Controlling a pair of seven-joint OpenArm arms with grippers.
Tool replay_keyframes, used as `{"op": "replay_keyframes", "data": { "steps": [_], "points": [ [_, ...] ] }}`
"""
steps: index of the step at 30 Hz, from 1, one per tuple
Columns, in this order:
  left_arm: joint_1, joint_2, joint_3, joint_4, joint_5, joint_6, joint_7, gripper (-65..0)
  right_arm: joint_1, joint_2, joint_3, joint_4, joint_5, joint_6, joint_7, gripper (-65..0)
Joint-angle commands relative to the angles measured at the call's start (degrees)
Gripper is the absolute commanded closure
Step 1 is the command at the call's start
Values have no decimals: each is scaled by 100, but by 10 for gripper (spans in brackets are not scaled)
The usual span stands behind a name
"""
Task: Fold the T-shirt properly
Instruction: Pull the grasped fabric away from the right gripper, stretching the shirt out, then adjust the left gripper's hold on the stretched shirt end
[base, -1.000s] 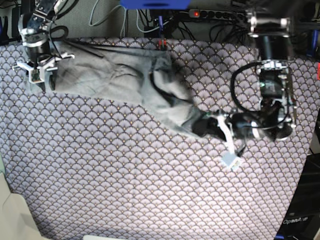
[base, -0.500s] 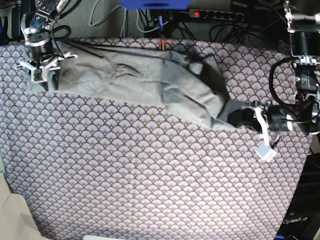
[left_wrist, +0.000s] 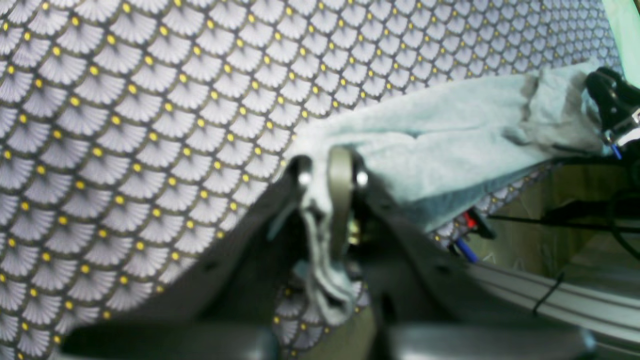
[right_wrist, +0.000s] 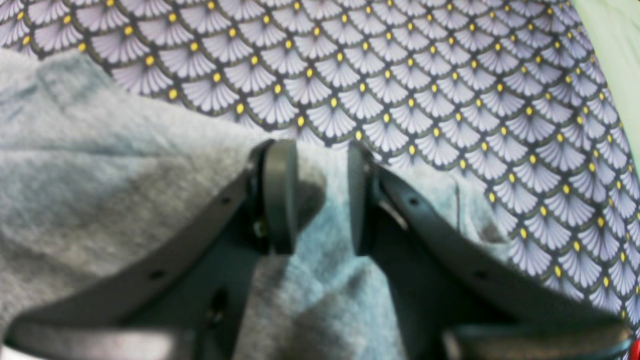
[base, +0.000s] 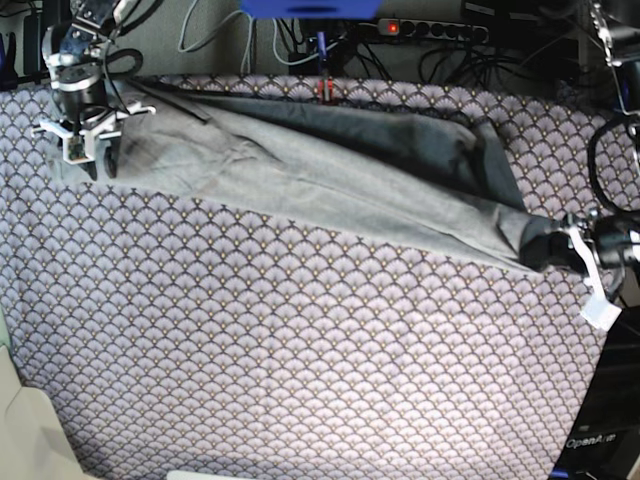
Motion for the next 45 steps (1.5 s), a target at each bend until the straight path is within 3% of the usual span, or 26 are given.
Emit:
{"op": "replay_keyframes", "data": {
  "steps": [1, 8, 14, 27, 30, 36, 40, 45],
  "points": [
    [-13, -115, -47, 74, -127, -2, -93, 0, 13, 51, 19, 84, 57, -23, 143, -185],
    [382, 17, -47, 74, -92, -2, -93, 0, 22, 51, 19, 84, 57, -23, 152, -185],
    [716, 43, -47, 83, 409, -46, -93, 0, 40, 51, 10, 84, 57, -23, 134, -185],
    [1156, -27, -56, 74, 453, -20, -93, 0, 48, 51, 10, 75, 57, -23, 161, -185],
    [1129, 43, -47, -119, 910, -2, -93, 0, 48, 51, 10, 75, 57, -23, 161, -185],
    [980, 509, 93, -805, 2141, -64, -93, 0, 48, 51, 2, 75, 57, -23, 161, -185],
    [980, 518, 533, -805, 2255, -64, -93, 0, 48, 51, 2, 75, 57, -23, 161, -185],
    [927, 588, 586, -796, 2246, -72, -93, 0, 48, 51, 2, 75, 57, -23, 169, -185]
  ]
}}
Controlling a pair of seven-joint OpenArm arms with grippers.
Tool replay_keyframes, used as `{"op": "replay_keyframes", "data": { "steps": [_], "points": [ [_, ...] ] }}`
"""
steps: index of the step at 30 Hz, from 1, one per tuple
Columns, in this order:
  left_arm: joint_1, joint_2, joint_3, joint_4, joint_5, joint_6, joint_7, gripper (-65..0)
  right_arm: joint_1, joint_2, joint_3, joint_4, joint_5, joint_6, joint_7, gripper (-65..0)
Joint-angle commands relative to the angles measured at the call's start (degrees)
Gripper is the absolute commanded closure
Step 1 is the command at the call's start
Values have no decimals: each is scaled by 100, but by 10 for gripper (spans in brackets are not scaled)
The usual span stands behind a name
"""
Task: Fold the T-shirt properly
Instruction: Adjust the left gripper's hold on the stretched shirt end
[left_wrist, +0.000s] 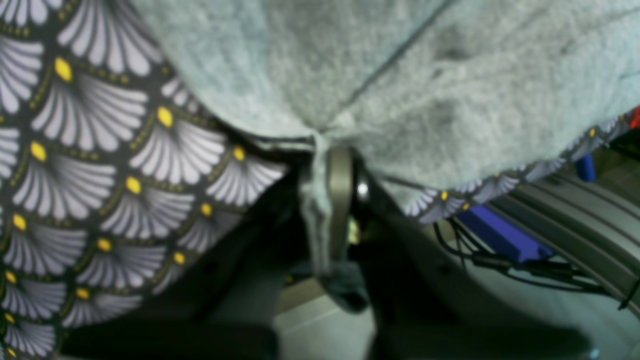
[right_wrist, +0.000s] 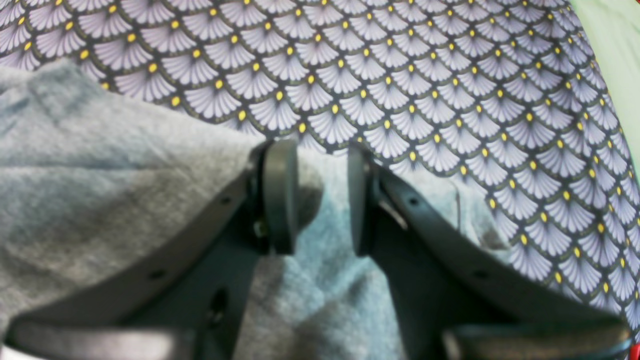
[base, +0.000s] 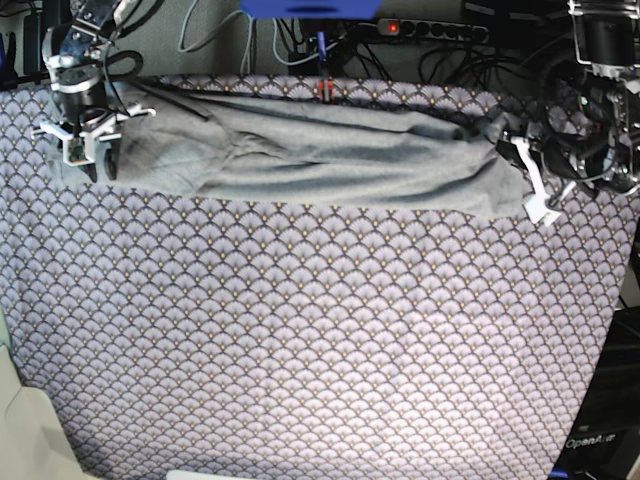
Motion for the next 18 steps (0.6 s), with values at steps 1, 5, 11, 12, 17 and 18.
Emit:
{"op": "replay_keyframes", "data": {
  "steps": [1, 5, 11, 12, 17, 18],
  "points": [
    [-135, -74, -46, 80, -66, -26, 1, 0, 16, 51, 15, 77, 57, -23, 165, -185],
    [-144, -65, -72, 423, -75, -501, 1, -165, 16, 51, 15, 77, 57, -23, 165, -185],
    [-153, 207, -890, 1118, -66, -1015, 1, -375, 16, 68, 15, 77, 57, -23, 165, -185],
    [-153, 225, -987, 1223, -66, -1015, 1, -382, 16, 68, 15, 77, 57, -23, 165, -185],
    [-144, 251, -1145, 1355, -22, -1015, 1, -389, 16, 86, 15, 77, 57, -23, 165, -185],
    [-135, 260, -1145, 1311, 4, -1015, 1, -389, 16, 86, 15, 77, 57, -23, 165, -185]
  ]
}}
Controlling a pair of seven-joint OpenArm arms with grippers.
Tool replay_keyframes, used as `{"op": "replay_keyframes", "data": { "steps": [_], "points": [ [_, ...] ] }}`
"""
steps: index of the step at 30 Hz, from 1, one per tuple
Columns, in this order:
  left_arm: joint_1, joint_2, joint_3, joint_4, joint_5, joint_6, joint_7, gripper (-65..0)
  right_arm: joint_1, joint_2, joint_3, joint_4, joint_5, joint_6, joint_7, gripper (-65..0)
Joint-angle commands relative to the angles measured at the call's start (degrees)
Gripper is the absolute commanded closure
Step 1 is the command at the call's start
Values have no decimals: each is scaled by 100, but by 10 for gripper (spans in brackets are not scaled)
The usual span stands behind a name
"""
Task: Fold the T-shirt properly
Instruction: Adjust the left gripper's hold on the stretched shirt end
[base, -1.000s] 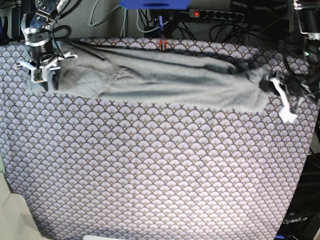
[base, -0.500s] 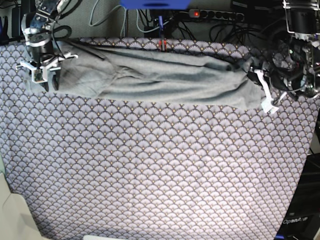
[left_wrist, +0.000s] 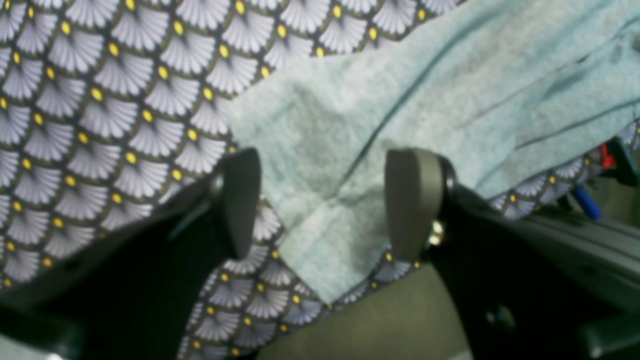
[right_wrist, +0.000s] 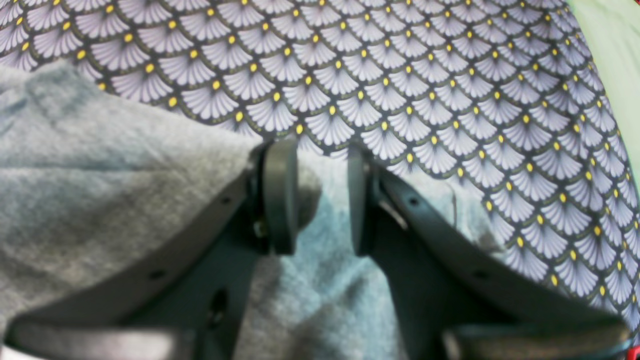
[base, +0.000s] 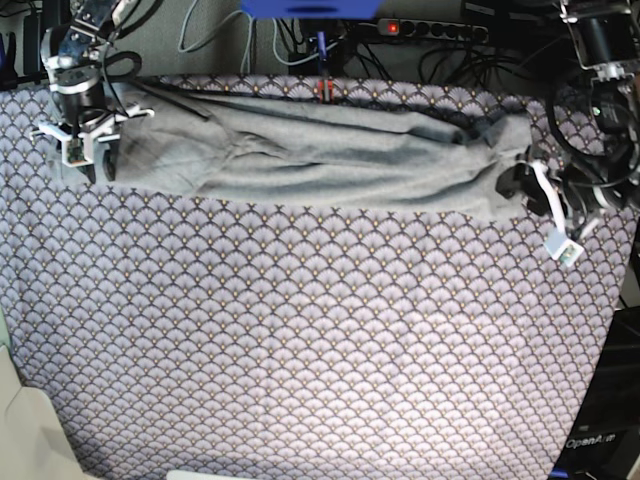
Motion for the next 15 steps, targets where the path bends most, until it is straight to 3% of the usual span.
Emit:
{"op": "replay_keyframes", "data": {
  "steps": [1, 8, 15],
  "points": [
    [-61, -79, -6, -16, -46, -30, -49, -389, 13, 53, 15, 77, 57, -23, 165, -185],
    [-87, 220, 3, -465, -37, -30, -49, -390, 13, 53, 6, 77, 57, -23, 165, -185],
    [-87, 238, -41, -473, -37, -30, -49, -390, -4, 62, 6, 77, 48, -23, 165, -185]
  ]
}}
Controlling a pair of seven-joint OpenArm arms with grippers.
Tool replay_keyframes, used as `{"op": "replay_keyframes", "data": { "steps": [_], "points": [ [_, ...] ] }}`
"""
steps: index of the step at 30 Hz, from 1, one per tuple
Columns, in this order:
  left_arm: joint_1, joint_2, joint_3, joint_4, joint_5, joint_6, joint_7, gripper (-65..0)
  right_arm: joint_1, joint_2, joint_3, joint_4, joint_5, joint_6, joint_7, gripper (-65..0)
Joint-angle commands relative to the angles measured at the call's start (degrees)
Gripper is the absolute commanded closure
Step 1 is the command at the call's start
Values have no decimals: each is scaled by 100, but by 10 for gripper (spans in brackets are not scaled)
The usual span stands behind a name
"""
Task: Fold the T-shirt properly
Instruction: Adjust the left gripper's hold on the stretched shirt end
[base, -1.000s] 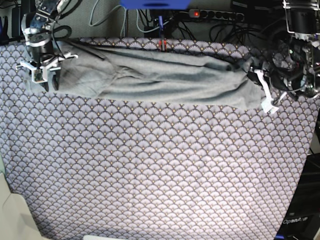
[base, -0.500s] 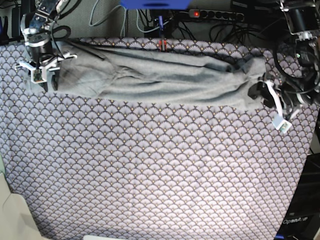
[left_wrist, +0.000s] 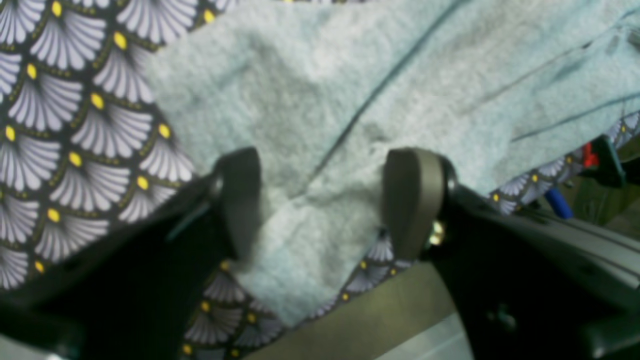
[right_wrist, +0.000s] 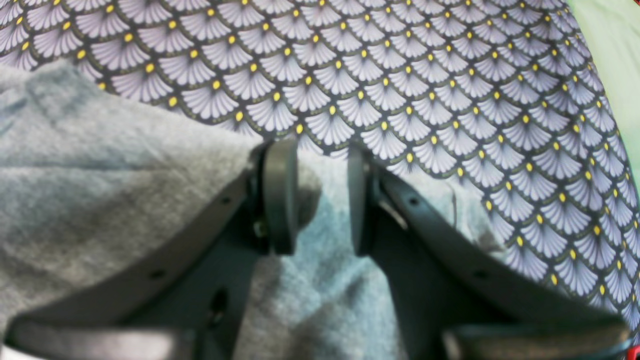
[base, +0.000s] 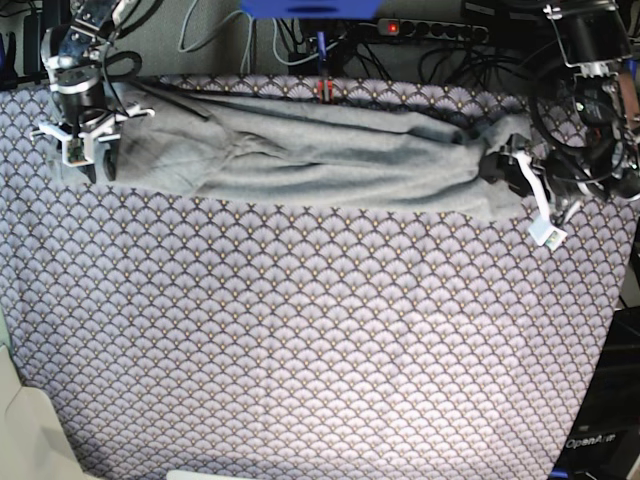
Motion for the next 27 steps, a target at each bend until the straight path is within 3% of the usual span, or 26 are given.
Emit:
{"op": "replay_keyframes", "data": {
  "steps": [1, 6, 18, 22, 27],
  "points": [
    [-65, -101, -67, 75, -77, -32, -60, -390, 0, 62, 6, 77, 48, -23, 165, -185],
    [-83, -66, -498, 67, 389, -32, -60, -390, -9, 132, 6, 77, 48, -23, 165, -185],
    [-496, 1015, -568, 67, 1937, -32, -60, -390, -26, 141, 6, 77, 48, -23, 165, -185],
    [-487, 1033, -612, 75, 2271, -32, -60, -390, -26, 141, 24, 77, 48, -23, 165, -185],
    [-408, 875, -894, 84, 2227, -32, -60, -390, -26, 150, 24, 77, 48, -23, 165, -185]
  ]
}}
